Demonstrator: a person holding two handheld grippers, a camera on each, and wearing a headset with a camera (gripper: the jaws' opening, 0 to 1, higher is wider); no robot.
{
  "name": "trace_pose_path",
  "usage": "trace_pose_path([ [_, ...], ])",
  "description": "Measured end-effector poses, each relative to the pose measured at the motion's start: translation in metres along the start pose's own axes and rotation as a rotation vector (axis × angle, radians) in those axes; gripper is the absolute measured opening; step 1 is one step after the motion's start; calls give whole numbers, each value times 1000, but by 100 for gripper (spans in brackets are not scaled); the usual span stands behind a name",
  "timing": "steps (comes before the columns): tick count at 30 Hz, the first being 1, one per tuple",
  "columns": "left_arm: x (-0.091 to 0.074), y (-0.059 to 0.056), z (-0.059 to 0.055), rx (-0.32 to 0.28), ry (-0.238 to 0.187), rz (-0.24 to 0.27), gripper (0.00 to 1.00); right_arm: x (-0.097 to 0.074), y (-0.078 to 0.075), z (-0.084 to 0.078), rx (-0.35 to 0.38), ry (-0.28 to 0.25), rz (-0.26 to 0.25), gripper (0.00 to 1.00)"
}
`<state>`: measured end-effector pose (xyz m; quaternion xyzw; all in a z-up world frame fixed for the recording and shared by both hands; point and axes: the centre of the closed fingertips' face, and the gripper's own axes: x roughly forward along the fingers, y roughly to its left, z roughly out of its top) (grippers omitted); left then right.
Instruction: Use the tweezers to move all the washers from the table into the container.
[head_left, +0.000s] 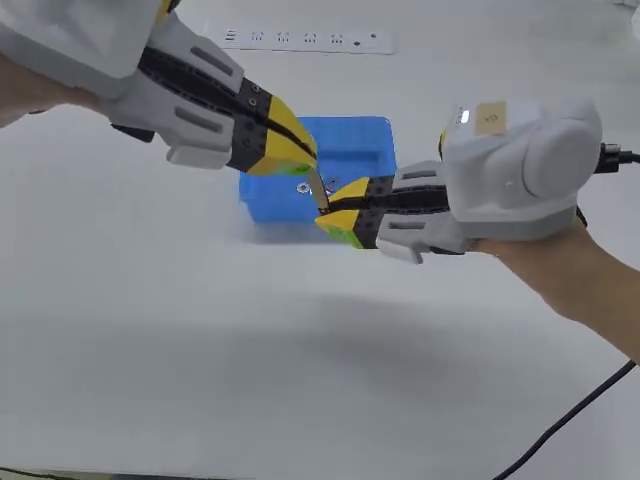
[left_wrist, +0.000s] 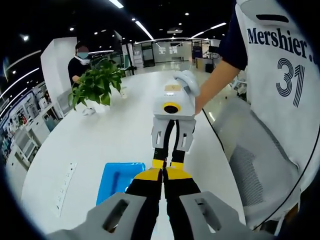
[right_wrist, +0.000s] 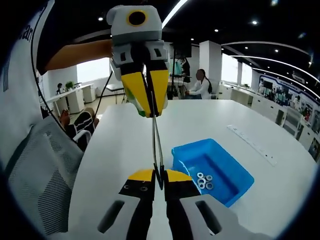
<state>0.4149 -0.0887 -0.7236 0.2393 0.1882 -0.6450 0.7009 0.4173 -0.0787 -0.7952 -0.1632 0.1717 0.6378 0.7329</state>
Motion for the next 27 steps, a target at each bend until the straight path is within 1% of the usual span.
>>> trace_pose_path([
  [1, 1, -2, -6, -5, 7, -1, 5, 0, 2, -5, -18, 30, 8, 8],
  [3, 3, -4, -17, -22, 19, -3, 5, 1, 4, -13, -24, 64, 22, 8],
  [6, 6, -5, -28, -39, 24, 1, 5, 1, 4, -21, -26, 101, 31, 8],
  [7, 8, -5, -35, -56, 29, 5, 5, 1, 3, -26, -35, 123, 30, 8],
  [8, 10, -4, -41, -62, 41, 7, 5, 1, 2, -27, -38, 130, 30, 8],
  [9, 13, -5, -53, -74, 76, 10, 5, 1, 1, -31, -31, 144, 29, 8],
  [10, 14, -8, -64, -87, 118, 1, 5, 2, 0, -34, -28, 152, 30, 8],
  [11, 18, -6, -77, -49, 167, 10, 5, 3, -1, -36, -24, 158, 33, 8],
  [12, 21, -9, -83, -73, 173, -5, 5, 4, -2, -39, -22, 171, 38, 8],
  [13, 26, -10, -86, -74, 154, -3, 5, 6, -1, -46, -38, 203, 51, 8],
  [14, 28, -8, -88, -90, 148, 3, 5, 8, -1, -51, -57, 225, 57, 8],
  [15, 29, -8, -91, -101, 148, -2, 5, 10, -1, -54, -68, 238, 61, 8],
  [16, 33, -7, -97, -105, 159, -1, 5, 14, 0, -57, -66, 251, 70, 8],
  [17, 35, -4, -102, -109, 169, 2, 6, 16, -3, -60, -71, 259, 67, 8],
  [18, 38, -4, -108, -119, 175, -9, 5, 18, -4, -62, -69, 268, 70, 8],
  [19, 40, -2, -111, -120, 178, -8, 5, 18, -6, -64, -66, 276, 73, 8],
  [20, 42, -2, -115, -133, 182, -16, 5, 20, -8, -66, -67, 283, 75, 8],
  [21, 43, -4, -119, -147, 188, -34, 5, 20, -8, -67, -65, 286, 80, 8],
  [22, 46, -1, -123, -136, 188, -26, 6, 22, -7, -71, -53, 297, 93, 8],
  [23, 48, -1, -124, -154, 187, -29, 6, 23, -8, -73, -69, 309, 92, 8],
  [24, 49, -2, -126, -156, 187, -36, 6, 24, -9, -75, -73, 319, 98, 8],
  [25, 52, -1, -129, -151, 194, -34, 6, 24, -9, -76, -69, 325, 102, 8],
  [26, 53, -1, -132, -158, 200, -38, 6, 25, -10, -78, -75, 331, 99, 8],
  [27, 56, -3, -133, -150, 208, -41, 6, 25, -10, -79, -75, 337, 105, 8],
])
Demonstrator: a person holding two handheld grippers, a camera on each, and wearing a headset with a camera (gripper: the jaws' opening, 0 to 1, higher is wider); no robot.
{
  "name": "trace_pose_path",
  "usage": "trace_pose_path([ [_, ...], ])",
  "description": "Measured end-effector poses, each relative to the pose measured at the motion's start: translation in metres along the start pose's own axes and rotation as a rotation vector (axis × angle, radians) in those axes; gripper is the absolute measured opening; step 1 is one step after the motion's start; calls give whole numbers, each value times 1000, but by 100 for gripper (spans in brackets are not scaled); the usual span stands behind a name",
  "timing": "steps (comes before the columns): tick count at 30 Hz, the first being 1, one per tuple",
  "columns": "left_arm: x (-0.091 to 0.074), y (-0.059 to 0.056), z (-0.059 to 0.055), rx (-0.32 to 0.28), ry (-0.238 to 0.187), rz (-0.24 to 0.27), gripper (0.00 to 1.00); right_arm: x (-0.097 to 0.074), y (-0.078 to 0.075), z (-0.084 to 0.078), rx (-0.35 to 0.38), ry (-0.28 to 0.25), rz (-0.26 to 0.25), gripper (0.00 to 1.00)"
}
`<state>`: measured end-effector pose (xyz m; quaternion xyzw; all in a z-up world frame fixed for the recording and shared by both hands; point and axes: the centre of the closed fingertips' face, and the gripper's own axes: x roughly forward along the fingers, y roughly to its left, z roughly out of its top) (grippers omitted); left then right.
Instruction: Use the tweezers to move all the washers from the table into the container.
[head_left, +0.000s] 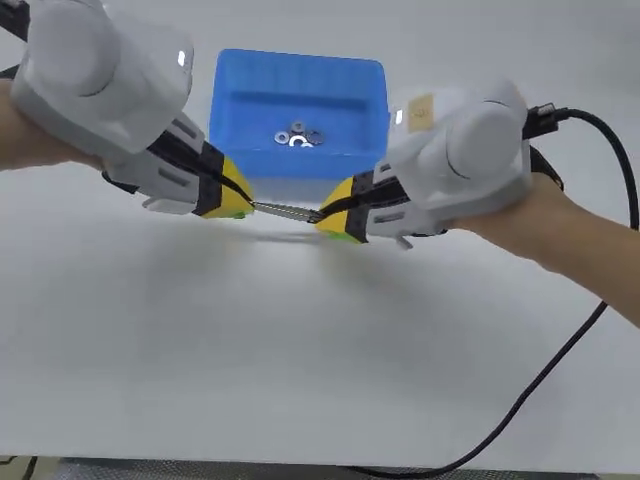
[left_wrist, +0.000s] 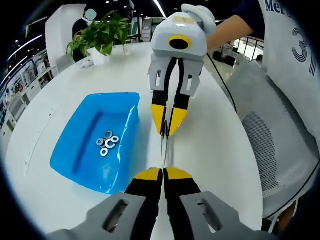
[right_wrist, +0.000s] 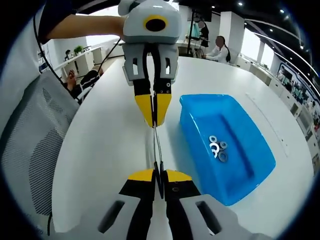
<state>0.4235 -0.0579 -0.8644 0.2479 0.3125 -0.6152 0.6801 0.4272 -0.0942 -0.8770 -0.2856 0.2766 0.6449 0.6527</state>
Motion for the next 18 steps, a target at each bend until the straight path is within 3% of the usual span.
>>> trace_pose_path([
  [8, 12, -2, -11, -10, 42, 1, 6, 7, 1, -10, -23, 53, 30, 8],
  [10, 15, -1, -17, -9, 70, 11, 6, 7, 1, -11, -38, 60, 28, 9],
  [11, 13, -1, -12, -15, 43, 11, 6, 7, 2, -12, -35, 64, 30, 9],
  [12, 11, -3, -15, -59, 54, 17, 6, 7, 2, -13, -30, 64, 39, 10],
  [18, 9, -2, -18, -75, 52, 40, 13, 6, 1, -16, -66, 92, 25, 11],
])
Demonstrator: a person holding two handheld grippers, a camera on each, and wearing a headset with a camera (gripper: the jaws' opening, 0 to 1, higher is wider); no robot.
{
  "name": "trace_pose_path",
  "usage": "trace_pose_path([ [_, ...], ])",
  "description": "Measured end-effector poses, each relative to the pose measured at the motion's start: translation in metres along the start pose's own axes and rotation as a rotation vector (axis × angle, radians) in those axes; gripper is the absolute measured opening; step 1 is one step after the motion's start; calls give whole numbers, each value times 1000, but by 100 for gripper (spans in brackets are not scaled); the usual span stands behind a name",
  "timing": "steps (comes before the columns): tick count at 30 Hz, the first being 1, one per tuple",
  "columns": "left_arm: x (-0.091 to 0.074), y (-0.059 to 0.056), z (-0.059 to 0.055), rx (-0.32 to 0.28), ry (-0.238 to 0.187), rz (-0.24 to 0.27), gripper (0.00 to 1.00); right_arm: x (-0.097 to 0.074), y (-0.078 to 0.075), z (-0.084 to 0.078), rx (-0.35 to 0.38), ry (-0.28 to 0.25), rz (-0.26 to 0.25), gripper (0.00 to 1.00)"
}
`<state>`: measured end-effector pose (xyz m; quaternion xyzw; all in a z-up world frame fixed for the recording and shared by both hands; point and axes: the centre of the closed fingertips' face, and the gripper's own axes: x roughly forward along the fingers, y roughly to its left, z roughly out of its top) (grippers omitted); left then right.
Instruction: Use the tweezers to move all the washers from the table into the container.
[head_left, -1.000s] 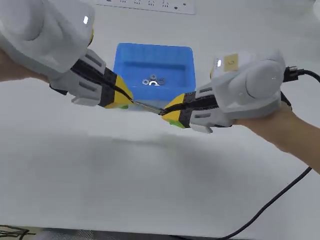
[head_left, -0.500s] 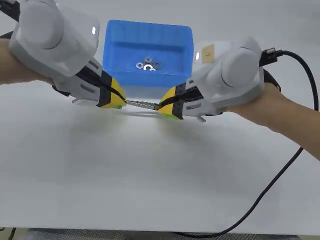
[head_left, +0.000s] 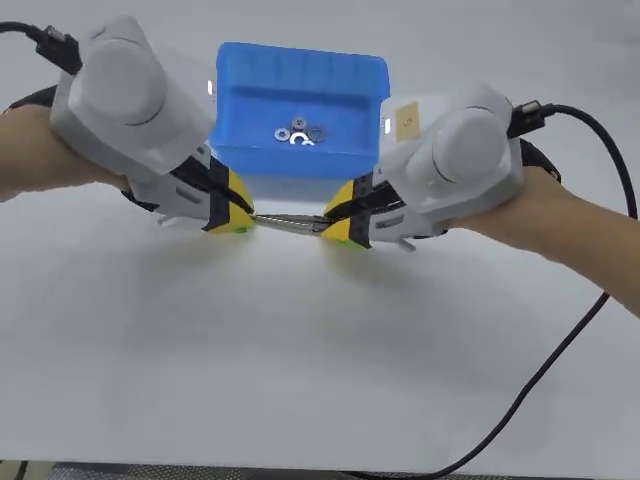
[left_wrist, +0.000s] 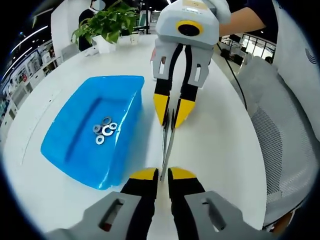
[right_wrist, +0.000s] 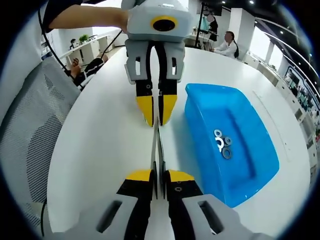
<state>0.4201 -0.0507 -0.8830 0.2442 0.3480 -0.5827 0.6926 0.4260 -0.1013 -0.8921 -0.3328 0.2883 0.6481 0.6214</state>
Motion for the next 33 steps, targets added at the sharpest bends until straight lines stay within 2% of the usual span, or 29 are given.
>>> trace_pose_path([
  [1, -1, 0, -1, -33, -1, -2, 16, -1, 0, 0, -4, 5, -7, 12],
  [2, -3, -1, -3, -106, 2, 2, 17, -1, 0, -1, -3, 9, -12, 12],
  [3, -4, 0, -4, -114, 7, 16, 17, -3, -1, -2, 0, 10, -18, 12],
  [4, -7, 9, -8, -95, 11, 36, 17, -4, -2, -4, 12, 15, -26, 12],
  [7, -13, 5, -9, -100, 17, 45, 19, -14, -5, -3, 38, -8, -63, 14],
  [10, -21, 2, 0, -165, -49, 63, 20, -23, -5, 1, 51, -36, -85, 17],
  [13, -26, -12, 10, -244, -114, 8, 21, -32, -4, 5, 75, -62, -110, 20],
  [14, -30, -14, 13, -263, -141, 16, 21, -38, -3, 9, 92, -94, -120, 21],
  [15, -33, -16, 13, -276, -148, 17, 22, -42, -2, 12, 107, -117, -127, 22],
  [16, -37, -22, 15, -309, -165, 5, 25, -50, -1, 16, 117, -156, -140, 23],
  [19, -49, -33, 22, -285, -205, 28, 28, -71, 6, 24, 125, -234, -164, 24],
  [20, -52, -34, 25, -267, -220, 51, 29, -78, 8, 26, 140, -261, -172, 25],
  [21, -57, -33, 30, -243, -235, 112, 32, -87, 10, 29, 154, -298, -189, 27],
  [22, -60, -35, 33, -204, -241, 142, 34, -94, 13, 30, 163, -321, -197, 28],
  [24, -68, -45, 44, -172, -278, 190, 38, -107, 20, 29, 178, -334, -217, 30],
  [25, -70, -52, 45, -181, -282, 180, 42, -114, 26, 28, 177, -340, -232, 31],
  [27, -77, -61, 52, -212, -329, 197, 54, -120, 31, 25, 166, -333, -262, 33],
  [29, -81, -71, 53, -213, -327, 189, 63, -126, 37, 17, 120, -294, -303, 35],
  [30, -81, -78, 52, -200, -314, 180, 67, -128, 41, 16, 128, -291, -307, 37],
  [33, -81, -96, 39, -141, -217, 182, 78, -138, 48, 21, 146, -331, -349, 48],
])
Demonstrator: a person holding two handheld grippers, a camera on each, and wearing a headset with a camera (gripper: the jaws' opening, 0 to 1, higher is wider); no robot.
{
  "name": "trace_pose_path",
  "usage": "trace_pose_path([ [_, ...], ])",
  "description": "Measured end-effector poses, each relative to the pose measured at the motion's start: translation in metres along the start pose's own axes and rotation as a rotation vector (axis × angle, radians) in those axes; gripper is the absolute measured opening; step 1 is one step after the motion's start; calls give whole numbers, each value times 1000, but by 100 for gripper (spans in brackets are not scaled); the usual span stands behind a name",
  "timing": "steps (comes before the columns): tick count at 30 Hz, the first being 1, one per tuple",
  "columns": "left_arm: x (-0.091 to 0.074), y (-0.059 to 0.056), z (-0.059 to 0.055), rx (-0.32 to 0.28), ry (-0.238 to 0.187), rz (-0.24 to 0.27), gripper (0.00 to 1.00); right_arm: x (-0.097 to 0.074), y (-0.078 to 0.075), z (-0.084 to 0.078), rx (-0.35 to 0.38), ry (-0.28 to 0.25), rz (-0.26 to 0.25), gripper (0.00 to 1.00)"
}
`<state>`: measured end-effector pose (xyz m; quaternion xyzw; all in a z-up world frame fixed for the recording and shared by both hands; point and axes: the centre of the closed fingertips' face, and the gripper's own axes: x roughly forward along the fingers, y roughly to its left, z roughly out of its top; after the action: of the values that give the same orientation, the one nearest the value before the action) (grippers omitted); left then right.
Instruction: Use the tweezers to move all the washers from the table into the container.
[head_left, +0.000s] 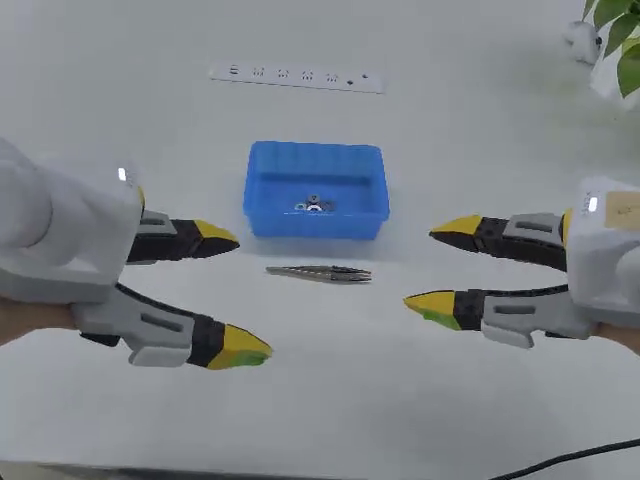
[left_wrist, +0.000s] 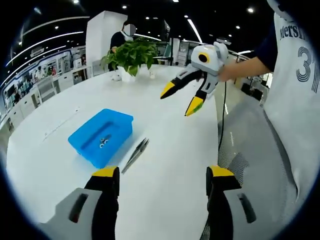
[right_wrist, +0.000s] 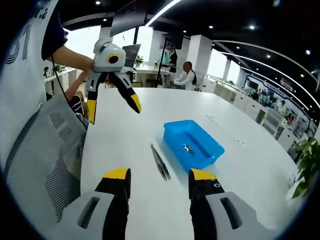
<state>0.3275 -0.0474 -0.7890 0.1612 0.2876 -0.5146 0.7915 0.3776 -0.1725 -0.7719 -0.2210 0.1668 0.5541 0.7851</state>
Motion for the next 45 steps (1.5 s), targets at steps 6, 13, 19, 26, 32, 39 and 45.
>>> trace_pose_path([
  [6, -12, -21, 5, 25, -18, 23, 96, -16, 19, 15, 15, -38, -15, 71],
  [13, -31, -35, 44, 52, -151, 51, 100, -20, 37, 29, -95, -33, -14, 100],
  [19, -45, -25, 41, 46, -105, 94, 100, -21, 40, 34, -106, -30, -22, 100],
  [26, -53, -24, 42, 43, -97, 101, 100, -27, 33, 39, -102, -37, -43, 100],
  [32, -51, -22, 38, 89, -55, 101, 100, -28, 32, 40, -98, -35, -34, 100],
  [39, -51, -15, 42, 91, -59, 121, 100, -30, 27, 39, -99, -30, -46, 100],
  [45, -49, -7, 31, 211, 57, 162, 100, -33, 22, 34, -79, -24, -65, 100],
])
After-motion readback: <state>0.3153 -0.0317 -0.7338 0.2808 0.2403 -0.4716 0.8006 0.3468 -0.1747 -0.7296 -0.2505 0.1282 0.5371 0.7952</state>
